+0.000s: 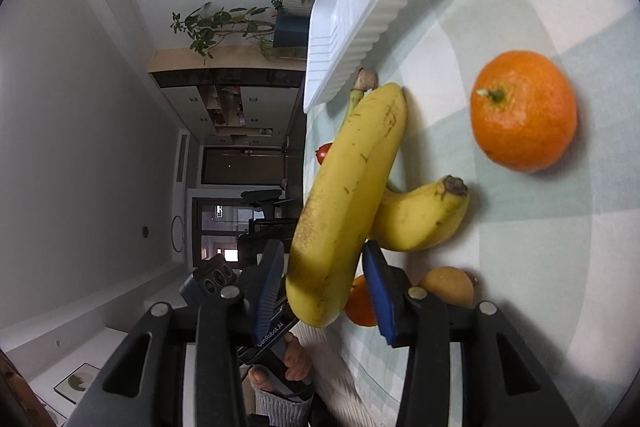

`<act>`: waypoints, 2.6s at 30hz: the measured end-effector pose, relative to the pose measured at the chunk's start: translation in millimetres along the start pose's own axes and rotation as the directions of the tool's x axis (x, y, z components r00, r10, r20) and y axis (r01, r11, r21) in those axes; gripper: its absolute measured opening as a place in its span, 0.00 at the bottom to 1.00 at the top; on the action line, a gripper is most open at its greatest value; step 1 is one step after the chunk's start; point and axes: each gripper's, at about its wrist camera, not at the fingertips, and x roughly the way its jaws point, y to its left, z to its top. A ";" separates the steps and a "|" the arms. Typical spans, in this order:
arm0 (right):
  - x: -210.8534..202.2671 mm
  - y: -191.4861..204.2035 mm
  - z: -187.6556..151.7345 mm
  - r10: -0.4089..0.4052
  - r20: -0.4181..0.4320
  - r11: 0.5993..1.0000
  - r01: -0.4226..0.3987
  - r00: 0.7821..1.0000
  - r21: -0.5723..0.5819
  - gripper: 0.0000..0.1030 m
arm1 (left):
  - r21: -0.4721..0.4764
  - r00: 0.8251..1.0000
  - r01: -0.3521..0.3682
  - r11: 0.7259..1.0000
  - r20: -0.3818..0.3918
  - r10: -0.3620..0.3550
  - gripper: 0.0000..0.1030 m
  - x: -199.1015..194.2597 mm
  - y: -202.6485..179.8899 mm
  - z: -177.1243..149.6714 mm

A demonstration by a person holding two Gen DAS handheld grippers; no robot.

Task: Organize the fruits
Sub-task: 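Lift the yellow banana with the right gripper away from the other banana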

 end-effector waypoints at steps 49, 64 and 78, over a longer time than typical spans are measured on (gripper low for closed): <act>49.7 9.0 -9.8 0.095 -0.054 0.993 -0.099 0.994 -0.069 0.41 | -0.063 0.999 0.036 0.997 0.010 -0.035 0.28 -3.2 13.8 0.9; 21.8 46.5 -8.3 0.142 -0.026 0.970 -0.144 0.990 -0.195 0.41 | -0.051 0.998 0.046 0.998 0.035 -0.044 0.28 -13.8 10.1 14.9; 4.6 58.9 -10.3 -0.014 -0.025 0.964 0.006 1.000 -0.267 0.45 | -0.046 0.999 0.036 0.998 0.030 -0.035 0.28 -10.8 8.6 17.9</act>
